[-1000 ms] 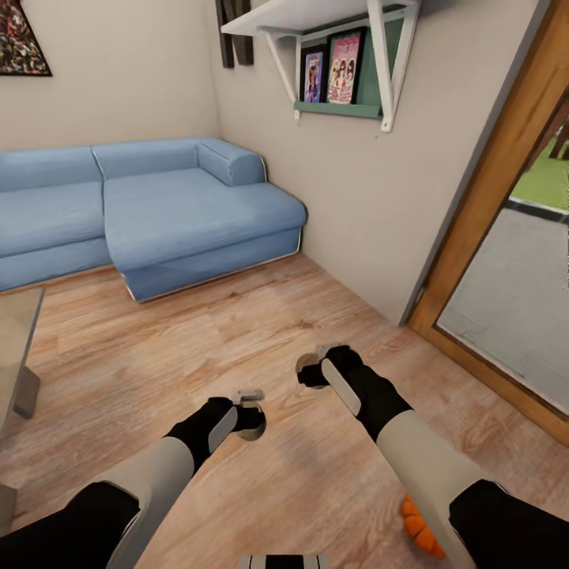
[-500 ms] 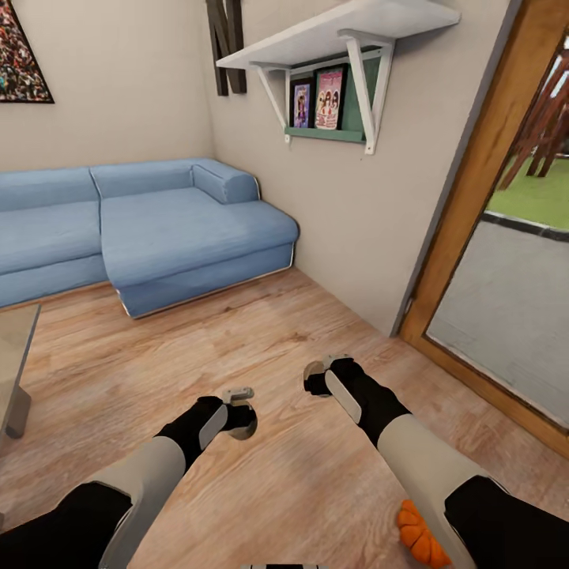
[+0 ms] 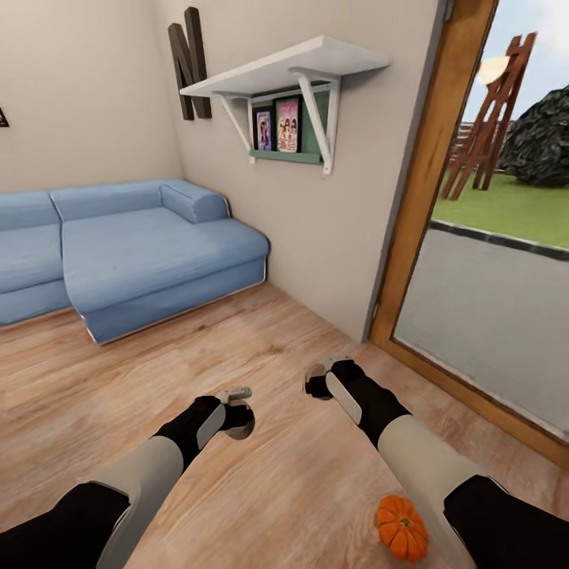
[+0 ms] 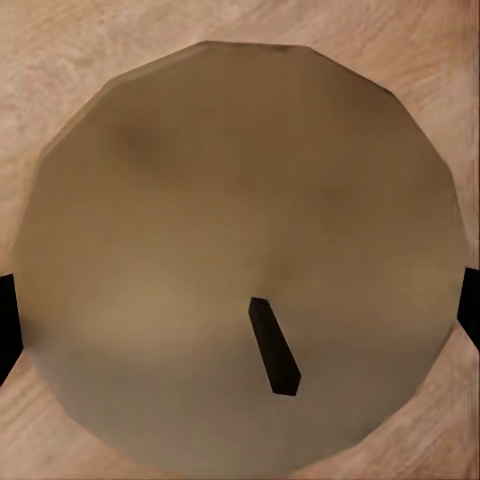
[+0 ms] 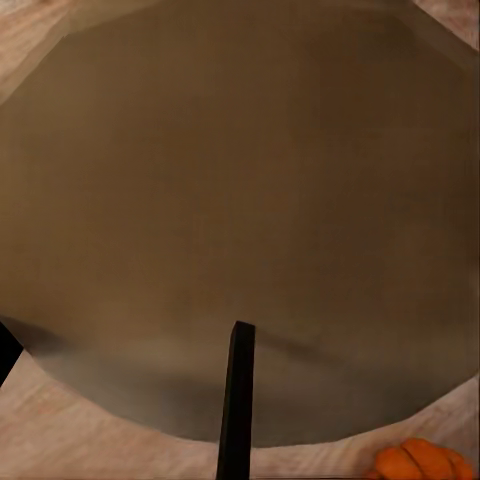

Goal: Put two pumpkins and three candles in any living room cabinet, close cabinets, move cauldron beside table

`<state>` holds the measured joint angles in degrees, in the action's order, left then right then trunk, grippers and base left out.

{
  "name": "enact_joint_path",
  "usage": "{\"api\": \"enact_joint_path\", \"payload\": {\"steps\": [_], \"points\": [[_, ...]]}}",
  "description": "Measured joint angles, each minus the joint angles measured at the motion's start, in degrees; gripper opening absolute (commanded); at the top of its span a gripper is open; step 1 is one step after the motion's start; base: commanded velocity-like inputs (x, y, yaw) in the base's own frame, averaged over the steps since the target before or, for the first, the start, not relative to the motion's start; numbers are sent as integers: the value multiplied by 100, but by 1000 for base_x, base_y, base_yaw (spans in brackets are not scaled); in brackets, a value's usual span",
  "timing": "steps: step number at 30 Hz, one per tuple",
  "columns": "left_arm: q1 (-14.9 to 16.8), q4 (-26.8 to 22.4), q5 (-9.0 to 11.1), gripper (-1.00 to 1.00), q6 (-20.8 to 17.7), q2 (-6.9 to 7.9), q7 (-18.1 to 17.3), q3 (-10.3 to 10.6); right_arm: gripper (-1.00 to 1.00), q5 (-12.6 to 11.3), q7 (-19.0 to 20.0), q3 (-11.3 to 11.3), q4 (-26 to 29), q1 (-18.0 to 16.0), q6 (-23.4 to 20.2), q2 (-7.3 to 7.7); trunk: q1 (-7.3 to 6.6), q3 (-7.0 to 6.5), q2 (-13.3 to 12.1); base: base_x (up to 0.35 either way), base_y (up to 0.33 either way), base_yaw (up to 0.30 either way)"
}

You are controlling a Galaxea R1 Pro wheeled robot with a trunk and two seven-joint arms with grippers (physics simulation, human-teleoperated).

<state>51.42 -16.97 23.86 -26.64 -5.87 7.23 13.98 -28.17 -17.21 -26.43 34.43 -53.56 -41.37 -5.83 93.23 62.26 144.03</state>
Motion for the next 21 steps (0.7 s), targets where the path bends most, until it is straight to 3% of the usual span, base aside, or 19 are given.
{"api": "enact_joint_path", "payload": {"steps": [4,10,14,21], "points": [[-1,-3,6,-100,5,3,-3,1,-100,11,2,-3,-10,0,0,0,-10,-89,-5,0,0,-165],[-2,2,9,-100,15,0,-7,2,-100,11,3,-9,-12,-1,1,-1,-10,-89,-6,-20,0,-22],[-1,5,3,-100,17,3,-20,2,-100,6,3,-9,-11,0,1,0,-7,-89,-6,-248,0,-91],[-1,7,5,-100,18,2,-21,3,-100,8,3,0,-50,1,-2,1,-6,-89,-6,-304,29,-258]]}}
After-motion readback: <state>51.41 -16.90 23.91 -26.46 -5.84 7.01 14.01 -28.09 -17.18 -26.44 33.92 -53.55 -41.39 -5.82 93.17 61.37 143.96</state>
